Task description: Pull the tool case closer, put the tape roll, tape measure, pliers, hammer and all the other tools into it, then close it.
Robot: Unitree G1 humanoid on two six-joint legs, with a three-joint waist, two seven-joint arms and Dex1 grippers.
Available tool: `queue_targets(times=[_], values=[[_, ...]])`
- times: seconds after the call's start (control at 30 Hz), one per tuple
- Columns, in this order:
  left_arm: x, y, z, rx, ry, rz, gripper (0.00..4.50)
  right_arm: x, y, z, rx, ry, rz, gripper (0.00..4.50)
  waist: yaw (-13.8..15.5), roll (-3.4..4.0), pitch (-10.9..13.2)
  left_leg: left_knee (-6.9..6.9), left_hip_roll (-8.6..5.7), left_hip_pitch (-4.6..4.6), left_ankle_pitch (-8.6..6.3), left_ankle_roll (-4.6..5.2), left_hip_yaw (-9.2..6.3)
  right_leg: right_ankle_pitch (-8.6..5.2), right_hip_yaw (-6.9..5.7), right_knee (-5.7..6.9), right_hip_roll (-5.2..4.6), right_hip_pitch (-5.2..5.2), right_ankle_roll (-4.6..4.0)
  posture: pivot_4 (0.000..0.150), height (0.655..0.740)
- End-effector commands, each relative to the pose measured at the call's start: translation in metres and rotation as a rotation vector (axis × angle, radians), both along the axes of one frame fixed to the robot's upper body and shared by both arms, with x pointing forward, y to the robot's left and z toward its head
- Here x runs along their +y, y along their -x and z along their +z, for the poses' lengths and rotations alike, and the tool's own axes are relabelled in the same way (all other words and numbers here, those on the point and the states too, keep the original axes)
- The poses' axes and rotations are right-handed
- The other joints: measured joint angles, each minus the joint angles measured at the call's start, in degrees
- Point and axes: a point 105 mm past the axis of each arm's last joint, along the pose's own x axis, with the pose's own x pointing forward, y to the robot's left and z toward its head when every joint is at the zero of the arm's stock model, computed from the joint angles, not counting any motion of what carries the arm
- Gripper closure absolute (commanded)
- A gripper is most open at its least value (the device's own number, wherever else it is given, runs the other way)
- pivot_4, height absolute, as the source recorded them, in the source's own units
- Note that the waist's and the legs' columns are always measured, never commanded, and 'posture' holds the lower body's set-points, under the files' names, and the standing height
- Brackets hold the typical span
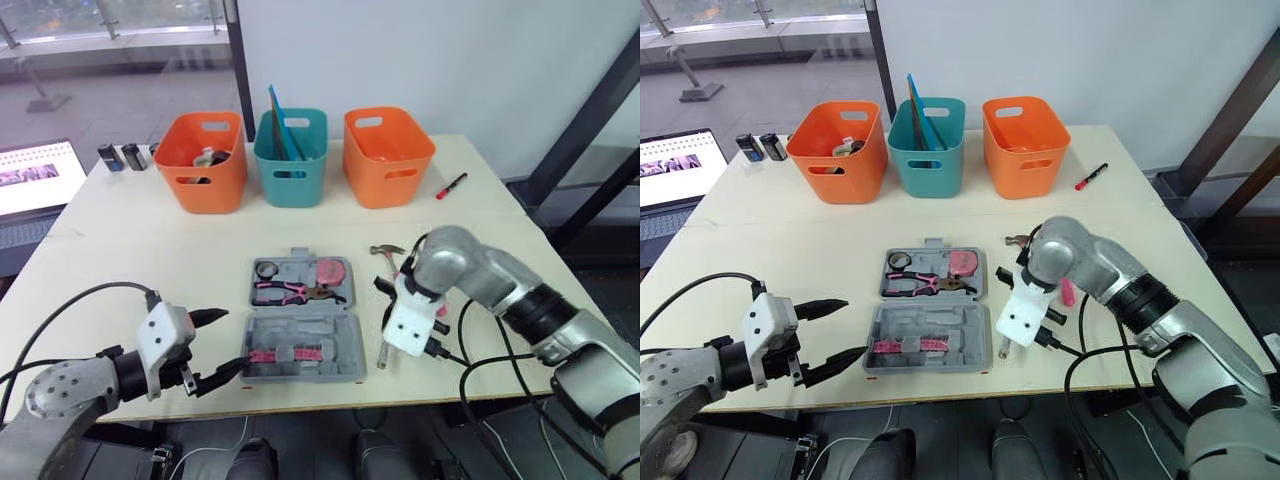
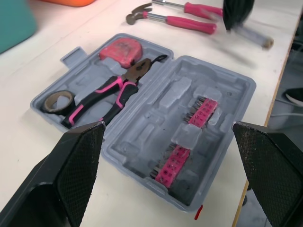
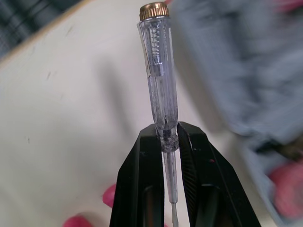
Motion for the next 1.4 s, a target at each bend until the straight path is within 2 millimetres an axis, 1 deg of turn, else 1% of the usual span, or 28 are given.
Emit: queue_targets(times=[0.03,0.07,0.1,0.17,0.23,0.33,0.4,0.47,0.63,0.77,0.87,0.97,1.03,1.1,1.17,1.2,1.23,1.27,1.33,1.4], values=[[-0.002,-0.002,0.004,-0.025,-0.017,-0.018,0.00,0.009,0.000,0.032,0.118,-0.281,-0.346,4.47,0.11,0.00,0.00,0.00,0.00,0.00,0.00,0.00,0.00,0.00,0.00,0.00,0.00,0.00,-0.01,0.150,0.7400],[-0.002,-0.004,0.003,-0.029,-0.022,-0.019,0.00,0.006,-0.003,0.036,0.123,-0.334,-0.462,4.47,0.15,0.00,0.00,0.02,0.00,0.00,0.00,0.00,0.00,0.00,0.00,0.01,0.00,0.00,-0.01,0.150,0.7400],[-0.003,-0.005,0.004,-0.035,-0.019,-0.020,0.00,-0.003,-0.005,0.035,0.142,-0.360,-0.622,4.47,0.37,0.00,0.00,0.02,0.00,-0.02,0.00,0.00,0.00,0.00,0.00,0.00,-0.01,-0.02,-0.01,0.150,0.7400],[-0.006,-0.007,0.005,-0.043,-0.011,-0.026,0.00,-0.027,0.001,0.021,0.248,-0.277,-0.943,4.47,0.88,0.01,0.00,0.04,-0.01,-0.10,0.00,-0.01,0.00,0.00,0.00,-0.02,-0.01,-0.10,-0.01,0.150,0.7400],[-0.008,-0.008,0.005,-0.040,0.000,-0.033,0.00,-0.034,0.005,0.010,0.388,-0.293,-1.212,4.47,1.47,-0.03,-0.02,0.05,-0.03,-0.19,0.00,-0.01,0.04,0.01,0.03,-0.03,-0.04,-0.24,-0.03,0.150,0.7400],[-0.011,-0.009,0.008,-0.043,0.014,-0.045,0.00,-0.040,-0.006,-0.004,0.498,-0.371,-1.539,4.47,1.23,-0.06,-0.04,0.05,-0.03,-0.20,-0.01,-0.01,0.06,0.03,0.03,-0.05,-0.06,-0.28,-0.08,0.150,0.7400],[-0.011,-0.009,0.009,-0.045,0.014,-0.047,0.00,-0.047,-0.015,-0.016,0.509,-0.411,-1.678,4.47,1.17,-0.05,-0.04,0.03,-0.02,-0.21,-0.01,-0.01,0.07,0.10,0.11,-0.03,-0.01,-0.39,-0.18,0.150,0.7400],[-0.011,-0.010,0.009,-0.045,0.013,-0.049,0.00,-0.048,-0.019,-0.025,0.525,-0.438,-1.737,4.47,1.31,-0.05,-0.04,0.02,-0.03,-0.24,-0.01,-0.01,0.07,0.12,0.13,-0.02,0.02,-0.44,-0.19,0.150,0.7400],[-0.011,-0.010,0.010,-0.046,0.009,-0.052,0.00,-0.045,-0.030,-0.042,0.460,-0.489,-1.850,4.47,1.33,-0.06,-0.04,-0.03,-0.04,-0.43,-0.01,0.00,0.13,0.09,0.18,-0.05,0.02,-0.61,-0.11,0.150,0.7400],[-0.012,-0.009,0.011,-0.045,0.010,-0.051,0.00,-0.042,-0.040,-0.045,0.379,-0.523,-1.855,4.47,1.21,-0.06,-0.04,-0.06,-0.03,-0.43,0.00,0.00,0.13,0.09,0.21,0.01,0.06,-0.67,-0.09,0.150,0.7400],[-0.011,-0.009,0.011,-0.042,0.008,-0.051,0.00,-0.035,-0.041,-0.049,0.383,-0.536,-1.857,4.47,1.09,-0.06,-0.04,-0.04,-0.03,-0.43,0.00,0.00,0.13,0.09,0.23,0.01,0.07,-0.67,-0.09,0.150,0.7400],[-0.011,-0.009,0.011,-0.041,0.007,-0.052,0.00,-0.032,-0.039,-0.054,0.386,-0.538,-1.862,4.47,1.05,-0.06,-0.04,-0.05,-0.03,-0.43,0.00,0.00,0.13,0.09,0.23,0.02,0.08,-0.67,-0.09,0.150,0.7400],[-0.012,-0.010,0.011,-0.041,0.006,-0.054,0.00,-0.031,-0.038,-0.055,0.405,-0.545,-1.876,3.45,1.11,-0.06,-0.04,-0.06,-0.03,-0.43,0.00,0.00,0.13,0.08,0.24,0.01,0.08,-0.67,-0.08,0.150,0.7400],[-0.012,-0.010,0.011,-0.039,0.005,-0.060,0.00,-0.031,-0.037,-0.053,0.413,-0.556,-1.877,2.54,1.16,-0.06,-0.04,-0.06,-0.03,-0.43,0.00,0.00,0.13,0.08,0.24,0.00,0.08,-0.67,-0.08,0.150,0.7400],[-0.013,-0.010,0.010,-0.036,0.004,-0.065,0.00,-0.033,-0.039,-0.047,0.397,-0.578,-1.876,1.47,1.16,-0.06,-0.04,-0.06,-0.03,-0.43,0.00,0.00,0.13,0.08,0.24,0.01,0.08,-0.67,-0.08,0.150,0.7400],[-0.013,-0.010,0.010,-0.035,0.003,-0.067,0.00,-0.034,-0.039,-0.043,0.410,-0.598,-1.884,1.07,1.16,-0.06,-0.04,-0.05,-0.03,-0.43,0.00,0.00,0.13,0.08,0.25,0.01,0.08,-0.66,-0.09,0.150,0.7400],[-0.012,-0.010,0.009,-0.033,0.001,-0.068,0.00,-0.035,-0.038,-0.039,0.425,-0.610,-1.886,0.49,1.15,-0.05,-0.04,-0.05,-0.03,-0.43,0.00,0.00,0.13,0.08,0.25,0.01,0.08,-0.67,-0.09,0.150,0.7400],[-0.012,-0.010,0.009,-0.031,-0.001,-0.068,0.00,-0.034,-0.036,-0.034,0.433,-0.618,-1.858,0.04,1.16,-0.05,-0.04,-0.05,-0.03,-0.43,0.00,0.00,0.13,0.08,0.25,0.01,0.09,-0.67,-0.09,0.150,0.7400],[-0.011,-0.010,0.008,-0.026,-0.002,-0.070,0.00,-0.031,-0.029,-0.023,0.420,-0.634,-1.769,0.04,1.22,-0.04,-0.03,-0.06,-0.03,-0.43,0.00,0.00,0.13,0.08,0.26,0.00,0.08,-0.67,-0.09,0.150,0.7400],[-0.010,-0.009,0.007,-0.022,-0.001,-0.074,0.00,-0.026,-0.025,-0.011,0.415,-0.719,-1.668,0.04,1.27,-0.05,-0.03,-0.08,-0.03,-0.45,0.00,0.01,0.14,0.06,0.26,-0.01,0.08,-0.68,-0.07,0.150,0.7400]])
